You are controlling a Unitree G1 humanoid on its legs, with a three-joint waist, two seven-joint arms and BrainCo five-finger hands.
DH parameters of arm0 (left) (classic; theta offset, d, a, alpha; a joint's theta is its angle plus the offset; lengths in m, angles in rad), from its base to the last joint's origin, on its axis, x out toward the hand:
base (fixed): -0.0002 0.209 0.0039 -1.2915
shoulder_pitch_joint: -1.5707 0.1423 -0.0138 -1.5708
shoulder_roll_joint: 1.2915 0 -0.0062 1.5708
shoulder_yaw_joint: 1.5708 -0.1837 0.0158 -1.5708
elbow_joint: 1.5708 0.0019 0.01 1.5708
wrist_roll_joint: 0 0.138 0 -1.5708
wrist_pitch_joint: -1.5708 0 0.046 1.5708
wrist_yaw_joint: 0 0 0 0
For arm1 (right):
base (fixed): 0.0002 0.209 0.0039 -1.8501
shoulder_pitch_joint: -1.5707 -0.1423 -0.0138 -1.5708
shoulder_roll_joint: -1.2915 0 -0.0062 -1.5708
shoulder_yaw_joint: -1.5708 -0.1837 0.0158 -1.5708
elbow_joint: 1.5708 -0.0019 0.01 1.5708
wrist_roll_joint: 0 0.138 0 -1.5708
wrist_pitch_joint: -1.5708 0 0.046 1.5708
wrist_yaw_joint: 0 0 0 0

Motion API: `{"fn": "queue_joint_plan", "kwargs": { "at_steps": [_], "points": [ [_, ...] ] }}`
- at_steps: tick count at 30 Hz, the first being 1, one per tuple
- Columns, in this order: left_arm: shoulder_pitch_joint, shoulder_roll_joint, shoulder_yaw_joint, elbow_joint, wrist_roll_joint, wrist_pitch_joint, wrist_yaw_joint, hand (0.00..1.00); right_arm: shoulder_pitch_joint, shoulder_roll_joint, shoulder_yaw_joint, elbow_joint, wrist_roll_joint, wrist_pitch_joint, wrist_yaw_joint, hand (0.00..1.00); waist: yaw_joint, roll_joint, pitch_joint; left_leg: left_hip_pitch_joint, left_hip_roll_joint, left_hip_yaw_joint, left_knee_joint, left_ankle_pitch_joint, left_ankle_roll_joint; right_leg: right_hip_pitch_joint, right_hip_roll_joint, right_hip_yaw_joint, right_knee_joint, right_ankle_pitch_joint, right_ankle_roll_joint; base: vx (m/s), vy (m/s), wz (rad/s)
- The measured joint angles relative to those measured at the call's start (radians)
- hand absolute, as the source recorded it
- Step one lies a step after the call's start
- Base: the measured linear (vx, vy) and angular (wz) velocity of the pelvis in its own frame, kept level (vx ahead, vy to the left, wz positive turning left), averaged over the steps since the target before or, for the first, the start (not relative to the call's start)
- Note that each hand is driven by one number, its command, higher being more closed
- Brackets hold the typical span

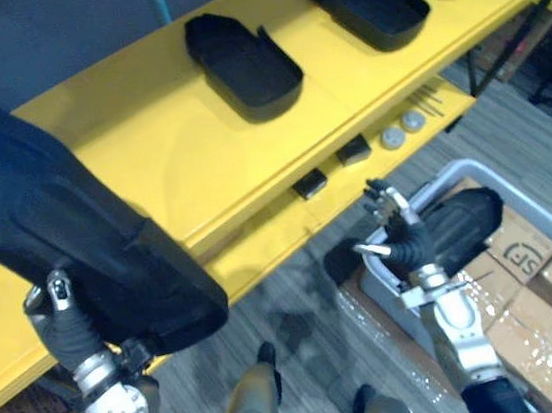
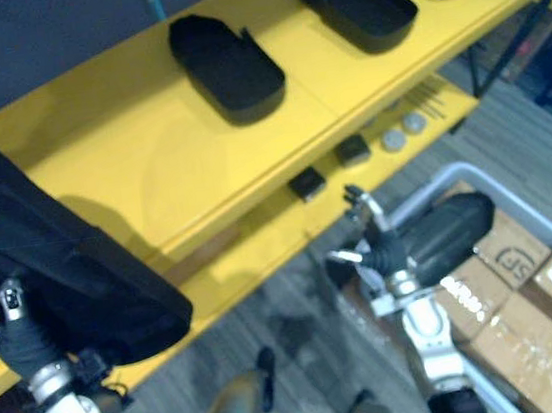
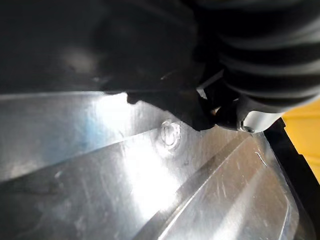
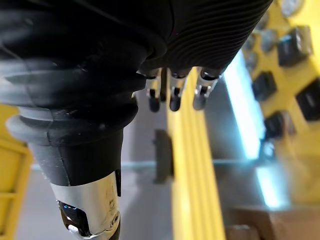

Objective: Walk over and take plastic housings, then place them on the shelf

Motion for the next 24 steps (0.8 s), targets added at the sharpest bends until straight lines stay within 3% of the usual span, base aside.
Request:
{"fn": "queue_joint_plan", "kwargs": {
  "at_steps": [5, 8, 12, 14, 15, 16, 17, 18, 19, 20, 21, 23, 24],
  "points": [
    [-0.035, 0.0, 0.0, 0.011, 0.022, -0.011, 0.0, 1.0, 0.007, 0.002, -0.022, -0.002, 0.002, -0.017, -0.002, 0.0, -0.023, -0.003, 0.018, -0.023, 0.004, 0.001, 0.026, 0.0, -0.002, -0.052, -0.017, 0.013, 0.094, -0.042, 0.012, -0.07, -0.03, 0.01],
    [-0.041, 0.0, 0.0, 0.013, 0.028, -0.013, 0.0, 1.0, 0.025, 0.022, -0.031, -0.002, 0.0, -0.04, -0.022, 0.0, -0.024, -0.002, 0.023, -0.034, -0.005, -0.005, 0.096, -0.04, -0.002, -0.063, -0.042, 0.015, 0.185, -0.106, 0.024, -0.05, -0.018, 0.08],
    [-0.034, -0.001, 0.007, 0.01, 0.072, -0.018, 0.019, 1.0, 0.046, 0.053, -0.072, -0.014, -0.042, -0.07, -0.047, 0.0, -0.024, -0.001, 0.021, -0.054, -0.022, -0.006, 0.156, -0.092, 0.007, -0.046, -0.072, -0.002, 0.225, -0.162, 0.057, 0.0, 0.02, 0.21],
    [-0.047, 0.002, 0.029, 0.008, 0.104, -0.015, 0.024, 1.0, 0.047, 0.061, -0.108, -0.035, -0.071, -0.074, -0.063, 0.0, -0.024, -0.017, 0.011, -0.053, -0.028, 0.023, 0.168, -0.112, 0.031, -0.012, -0.088, -0.027, 0.201, -0.179, 0.087, 0.12, 0.06, 0.46],
    [-0.054, 0.013, 0.046, 0.009, 0.11, -0.012, 0.028, 1.0, 0.055, 0.067, -0.125, -0.049, -0.079, -0.079, -0.079, 0.0, -0.027, -0.038, -0.007, -0.034, -0.025, 0.052, 0.16, -0.131, 0.036, -0.016, -0.098, -0.004, 0.278, -0.155, 0.094, 0.24, 0.064, 0.5],
    [-0.062, 0.028, 0.053, 0.013, 0.115, -0.007, 0.049, 1.0, 0.057, 0.068, -0.131, -0.071, -0.08, -0.08, -0.089, 0.0, -0.025, -0.049, -0.018, -0.023, -0.051, 0.038, 0.162, -0.139, 0.046, -0.091, -0.132, 0.071, 0.446, -0.111, 0.072, 0.23, 0.07, 0.52],
    [-0.062, 0.037, 0.054, 0.012, 0.136, -0.005, 0.068, 1.0, 0.057, 0.069, -0.133, -0.08, -0.084, -0.081, -0.089, 0.0, -0.033, -0.051, -0.024, -0.014, -0.06, 0.023, 0.157, -0.14, 0.048, -0.124, -0.137, 0.1, 0.518, -0.065, 0.059, 0.29, 0.105, 0.69],
    [-0.063, 0.057, 0.062, 0.0, 0.188, 0.001, 0.094, 1.0, 0.05, 0.069, -0.136, -0.086, -0.092, -0.086, -0.086, 0.0, -0.049, -0.051, -0.027, 0.02, -0.068, -0.015, 0.141, -0.139, 0.047, -0.174, -0.134, 0.146, 0.633, 0.065, 0.033, 0.23, 0.076, 0.73],
    [-0.064, 0.074, 0.062, -0.013, 0.217, 0.004, 0.111, 1.0, 0.045, 0.07, -0.14, -0.086, -0.105, -0.092, -0.076, 0.0, -0.059, -0.05, -0.031, 0.056, -0.066, -0.046, 0.117, -0.138, 0.048, -0.201, -0.122, 0.175, 0.702, 0.11, 0.022, 0.39, 0.022, 1.07],
    [-0.077, 0.094, 0.062, -0.039, 0.221, 0.008, 0.132, 1.0, 0.044, 0.065, -0.14, -0.123, -0.116, -0.102, -0.053, 0.0, -0.071, -0.043, -0.038, 0.095, -0.052, -0.1, 0.09, -0.14, 0.05, -0.225, -0.072, 0.187, 0.717, 0.001, -0.021, 0.32, -0.029, 0.91],
    [-0.089, 0.095, 0.063, -0.044, 0.221, 0.009, 0.141, 1.0, 0.043, 0.064, -0.139, -0.144, -0.115, -0.107, -0.044, 0.0, -0.074, -0.04, -0.04, 0.111, -0.046, -0.122, 0.079, -0.14, 0.05, -0.232, -0.044, 0.187, 0.685, -0.027, -0.031, 0.39, -0.086, 0.94],
    [-0.134, 0.087, 0.062, -0.043, 0.221, 0.022, 0.159, 1.0, 0.023, 0.037, -0.138, -0.202, -0.111, -0.116, -0.015, 0.0, -0.075, -0.02, -0.046, 0.154, -0.009, -0.188, 0.047, -0.14, 0.049, -0.241, 0.064, 0.19, 0.467, -0.072, -0.072, 0.28, -0.125, 0.79],
    [-0.142, 0.082, 0.062, -0.041, 0.22, 0.03, 0.159, 1.0, 0.016, 0.026, -0.137, -0.212, -0.104, -0.116, -0.005, 0.0, -0.075, -0.014, -0.049, 0.158, 0.003, -0.206, 0.048, -0.14, 0.049, -0.245, 0.093, 0.199, 0.389, -0.072, -0.072, 0.27, -0.169, 0.83]
  ]
}}
